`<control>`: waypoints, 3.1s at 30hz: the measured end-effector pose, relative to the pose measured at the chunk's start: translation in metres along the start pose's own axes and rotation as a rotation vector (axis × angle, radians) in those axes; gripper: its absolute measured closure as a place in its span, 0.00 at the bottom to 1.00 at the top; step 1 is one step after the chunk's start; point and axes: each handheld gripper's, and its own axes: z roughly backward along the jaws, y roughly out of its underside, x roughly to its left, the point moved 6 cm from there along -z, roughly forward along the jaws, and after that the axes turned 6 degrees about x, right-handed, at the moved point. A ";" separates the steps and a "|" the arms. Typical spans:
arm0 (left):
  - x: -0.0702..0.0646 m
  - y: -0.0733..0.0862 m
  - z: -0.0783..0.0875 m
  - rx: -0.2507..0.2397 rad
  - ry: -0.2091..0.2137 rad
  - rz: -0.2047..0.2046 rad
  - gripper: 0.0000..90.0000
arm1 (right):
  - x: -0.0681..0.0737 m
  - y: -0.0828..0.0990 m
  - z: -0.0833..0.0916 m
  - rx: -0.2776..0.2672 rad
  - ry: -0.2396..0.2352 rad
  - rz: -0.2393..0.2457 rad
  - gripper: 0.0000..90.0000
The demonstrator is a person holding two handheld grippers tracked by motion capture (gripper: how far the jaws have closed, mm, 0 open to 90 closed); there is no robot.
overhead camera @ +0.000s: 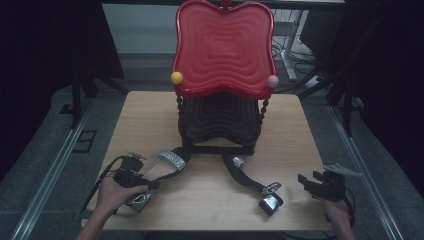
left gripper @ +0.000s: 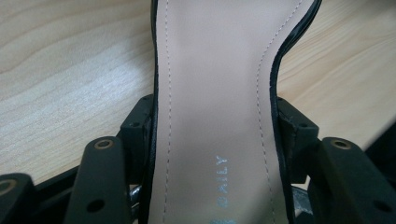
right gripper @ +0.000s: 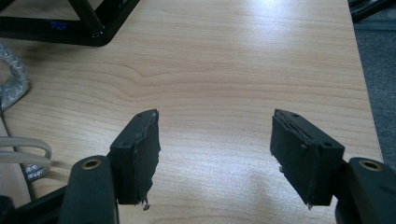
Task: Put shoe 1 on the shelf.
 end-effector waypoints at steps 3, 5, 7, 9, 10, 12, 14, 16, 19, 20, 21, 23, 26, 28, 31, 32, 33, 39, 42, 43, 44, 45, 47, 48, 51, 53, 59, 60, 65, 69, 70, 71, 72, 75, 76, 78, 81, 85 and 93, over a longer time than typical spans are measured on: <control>0.002 0.000 0.015 -0.047 0.048 0.021 0.47 | 0.000 0.000 0.000 0.000 0.000 -0.002 0.37; 0.006 0.000 0.025 -0.081 0.079 0.037 0.47 | 0.000 0.000 0.000 -0.001 0.001 -0.001 0.37; 0.011 0.001 0.036 -0.116 0.110 0.058 0.47 | -0.001 0.000 0.000 -0.001 0.001 -0.002 0.37; 0.016 0.000 0.046 -0.152 0.139 0.076 0.47 | -0.001 0.000 0.000 0.000 0.001 -0.004 0.37; 0.018 -0.001 0.051 -0.169 0.149 0.084 0.47 | -0.001 0.000 0.000 0.001 0.001 -0.004 0.37; 0.021 -0.005 0.060 -0.198 0.163 0.098 0.47 | 0.000 0.000 0.000 0.002 0.001 -0.004 0.37; 0.027 -0.013 0.073 -0.234 0.178 0.112 0.47 | 0.000 0.000 -0.001 0.002 0.001 -0.003 0.37; 0.029 -0.017 0.077 -0.245 0.184 0.115 0.47 | 0.000 0.000 -0.001 0.004 0.001 0.000 0.37; 0.035 -0.029 0.090 -0.277 0.199 0.126 0.47 | 0.000 0.000 -0.001 0.004 0.002 -0.002 0.37; 0.036 -0.032 0.093 -0.284 0.202 0.129 0.47 | -0.001 0.000 -0.002 0.001 0.003 -0.001 0.37; 0.038 -0.037 0.097 -0.294 0.208 0.131 0.47 | -0.001 0.001 -0.002 0.002 0.002 0.000 0.37; 0.042 -0.047 0.105 -0.305 0.214 0.135 0.47 | -0.001 0.001 -0.002 0.005 0.004 -0.001 0.37; 0.046 -0.070 0.122 -0.327 0.219 0.131 0.47 | -0.001 0.001 -0.003 0.010 0.005 0.003 0.37; 0.046 -0.076 0.125 -0.335 0.224 0.132 0.47 | -0.001 0.001 -0.003 0.012 0.007 0.004 0.37; 0.047 -0.095 0.138 -0.370 0.245 0.138 0.47 | -0.002 0.001 -0.003 0.012 0.009 0.000 0.37; 0.047 -0.101 0.141 -0.382 0.253 0.142 0.47 | -0.002 0.002 -0.003 0.014 0.008 0.000 0.37; 0.047 -0.106 0.145 -0.393 0.265 0.143 0.47 | -0.002 0.002 -0.003 0.015 0.009 0.000 0.37; 0.044 -0.139 0.170 -0.449 0.288 0.145 0.47 | -0.003 0.002 -0.004 0.016 0.011 0.000 0.37; 0.035 -0.160 0.186 -0.468 0.295 0.138 0.47 | -0.003 0.002 -0.004 0.016 0.012 0.002 0.37; 0.035 -0.160 0.186 -0.468 0.295 0.138 0.47 | -0.003 0.002 -0.004 0.016 0.012 0.002 0.37; 0.028 -0.171 0.195 -0.473 0.285 0.130 0.47 | -0.003 0.002 -0.004 0.016 0.011 -0.004 0.37; 0.028 -0.171 0.195 -0.473 0.285 0.130 0.47 | -0.003 0.002 -0.004 0.016 0.009 -0.003 0.37; 0.017 -0.186 0.205 -0.478 0.275 0.122 0.47 | -0.003 0.002 -0.004 0.021 0.008 0.004 0.37; 0.017 -0.186 0.205 -0.478 0.275 0.122 0.47 | -0.003 0.002 -0.004 0.023 0.008 0.005 0.37; 0.003 -0.200 0.215 -0.490 0.265 0.115 0.47 | -0.004 0.002 -0.004 0.023 0.008 0.001 0.37; -0.007 -0.210 0.223 -0.494 0.259 0.109 0.47 | -0.004 0.003 -0.004 0.023 0.006 -0.002 0.37; -0.028 -0.226 0.234 -0.505 0.253 0.101 0.47 | -0.003 0.002 -0.004 0.020 0.001 0.001 0.37; -0.031 -0.228 0.234 -0.505 0.252 0.103 0.47 | -0.003 0.002 -0.004 0.020 -0.001 -0.001 0.37; -0.042 -0.243 0.237 -0.513 0.240 0.125 0.47 | -0.001 0.003 -0.006 0.021 -0.008 -0.004 0.37; -0.055 -0.256 0.235 -0.515 0.221 0.123 0.47 | 0.000 0.002 -0.006 0.021 -0.010 0.002 0.37; -0.061 -0.262 0.233 -0.513 0.215 0.124 0.47 | 0.000 0.002 -0.006 0.020 -0.011 0.002 0.37; -0.061 -0.262 0.233 -0.513 0.215 0.124 0.47 | 0.000 0.002 -0.006 0.020 -0.011 0.002 0.37; -0.064 -0.265 0.231 -0.509 0.215 0.124 0.47 | -0.002 0.004 -0.007 0.026 -0.009 -0.004 0.37; -0.071 -0.273 0.227 -0.507 0.203 0.122 0.47 | -0.003 0.002 -0.004 0.015 -0.008 -0.006 0.37; -0.073 -0.276 0.225 -0.511 0.199 0.128 0.47 | -0.003 0.002 -0.004 0.015 -0.008 -0.006 0.37; -0.078 -0.285 0.220 -0.516 0.196 0.141 0.47 | -0.005 0.002 -0.002 0.009 -0.007 -0.016 0.37; -0.081 -0.292 0.214 -0.520 0.189 0.157 0.47 | -0.005 0.003 -0.003 0.011 -0.008 -0.016 0.37; -0.086 -0.302 0.209 -0.510 0.141 0.162 0.47 | -0.004 0.003 -0.003 0.012 -0.011 -0.009 0.37; -0.103 -0.315 0.212 -0.523 0.146 0.165 0.47 | -0.003 0.002 -0.004 0.012 -0.016 -0.006 0.37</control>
